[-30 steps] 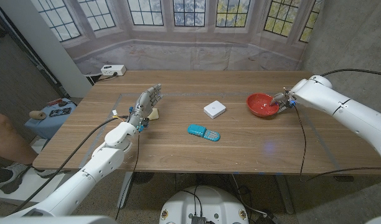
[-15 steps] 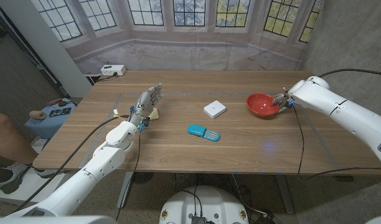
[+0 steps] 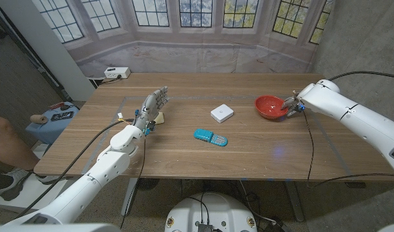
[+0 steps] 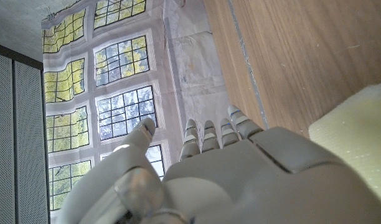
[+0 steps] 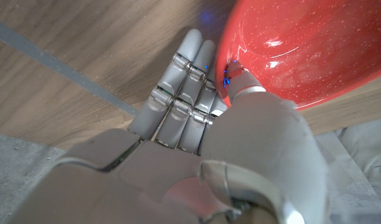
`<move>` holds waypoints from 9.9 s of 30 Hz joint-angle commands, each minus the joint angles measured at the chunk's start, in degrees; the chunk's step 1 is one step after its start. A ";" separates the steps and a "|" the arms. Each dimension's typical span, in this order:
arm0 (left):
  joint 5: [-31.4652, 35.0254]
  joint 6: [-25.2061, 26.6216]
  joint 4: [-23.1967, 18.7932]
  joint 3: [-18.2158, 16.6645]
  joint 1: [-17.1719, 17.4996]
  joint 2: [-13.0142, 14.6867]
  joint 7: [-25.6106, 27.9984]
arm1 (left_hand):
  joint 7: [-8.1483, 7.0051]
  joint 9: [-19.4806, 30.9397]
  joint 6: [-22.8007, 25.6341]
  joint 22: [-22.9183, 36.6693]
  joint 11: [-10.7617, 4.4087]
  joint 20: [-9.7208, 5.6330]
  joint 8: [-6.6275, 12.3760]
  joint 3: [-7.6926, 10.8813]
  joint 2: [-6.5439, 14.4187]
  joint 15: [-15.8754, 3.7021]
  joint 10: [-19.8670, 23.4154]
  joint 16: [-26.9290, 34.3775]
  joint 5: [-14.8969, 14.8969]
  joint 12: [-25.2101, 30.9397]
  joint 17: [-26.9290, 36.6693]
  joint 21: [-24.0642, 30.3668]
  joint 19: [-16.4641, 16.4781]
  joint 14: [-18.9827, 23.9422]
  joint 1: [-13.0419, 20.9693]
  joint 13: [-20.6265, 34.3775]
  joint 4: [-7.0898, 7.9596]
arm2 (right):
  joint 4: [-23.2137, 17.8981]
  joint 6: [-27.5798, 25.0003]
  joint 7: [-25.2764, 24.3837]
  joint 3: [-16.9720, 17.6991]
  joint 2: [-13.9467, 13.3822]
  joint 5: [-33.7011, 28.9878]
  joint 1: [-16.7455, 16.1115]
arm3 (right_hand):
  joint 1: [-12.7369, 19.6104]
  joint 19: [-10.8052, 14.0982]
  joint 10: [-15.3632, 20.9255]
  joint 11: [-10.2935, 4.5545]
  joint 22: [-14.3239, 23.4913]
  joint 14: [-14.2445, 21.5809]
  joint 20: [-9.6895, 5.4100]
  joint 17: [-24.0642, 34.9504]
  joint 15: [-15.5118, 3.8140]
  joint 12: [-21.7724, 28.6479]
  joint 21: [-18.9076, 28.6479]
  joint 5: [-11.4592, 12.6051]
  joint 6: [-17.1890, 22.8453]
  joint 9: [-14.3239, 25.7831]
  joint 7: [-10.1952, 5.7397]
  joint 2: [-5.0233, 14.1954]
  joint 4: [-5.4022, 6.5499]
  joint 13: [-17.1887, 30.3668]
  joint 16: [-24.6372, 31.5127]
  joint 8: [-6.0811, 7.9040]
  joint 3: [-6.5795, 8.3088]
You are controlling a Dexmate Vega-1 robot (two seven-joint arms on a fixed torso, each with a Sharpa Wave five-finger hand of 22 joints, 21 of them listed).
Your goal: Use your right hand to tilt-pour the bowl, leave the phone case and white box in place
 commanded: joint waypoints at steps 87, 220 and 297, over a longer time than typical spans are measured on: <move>-0.65 0.63 2.05 0.79 -1.81 -1.17 -1.22 | 0.00 0.35 1.04 0.28 0.26 0.15 0.16 0.20 -0.12 0.17 0.98 0.27 0.42 0.44 0.35 0.25 0.42 0.88 1.16 0.29 -0.43 | -16.44 -10.93 -12.25 -7.57 -2.64 -19.26 -1.83 | 3.23 -0.41 1.75 -0.74 0.72 3.11 -0.44 2.49 -2.66 2.50 3.68 -0.22 2.67 1.08 -0.26 -0.35 1.07 2.66 -2.77 -1.08 -0.87; 2.74 -3.74 0.12 0.87 2.73 -2.58 3.63 | 0.53 0.50 3.35 0.31 0.30 0.39 0.38 0.79 0.07 0.27 3.22 0.34 0.88 0.82 0.44 0.38 1.58 2.69 2.34 0.35 -0.76 | 7.31 -6.09 2.40 -21.09 7.07 -93.52 -4.90 | 4.44 -2.54 2.42 -0.21 0.02 4.74 0.86 5.86 -2.63 2.65 7.60 -0.40 3.97 1.64 0.01 -1.48 1.12 4.19 -6.93 -2.17 0.06; 2.47 -4.16 1.24 1.78 2.04 -3.99 3.31 | 0.51 0.54 3.60 0.31 0.24 0.37 0.22 0.67 -0.08 0.21 3.34 0.23 0.93 0.63 0.39 0.29 1.68 2.78 2.62 0.39 -0.85 | -4.10 -0.10 -5.94 -1.69 9.82 -58.25 -11.85 | 4.24 -3.69 1.89 -0.50 -0.04 4.72 -0.13 8.44 -2.69 2.34 9.64 -0.48 3.23 1.93 -0.51 -1.45 1.15 4.74 -8.57 -2.68 0.17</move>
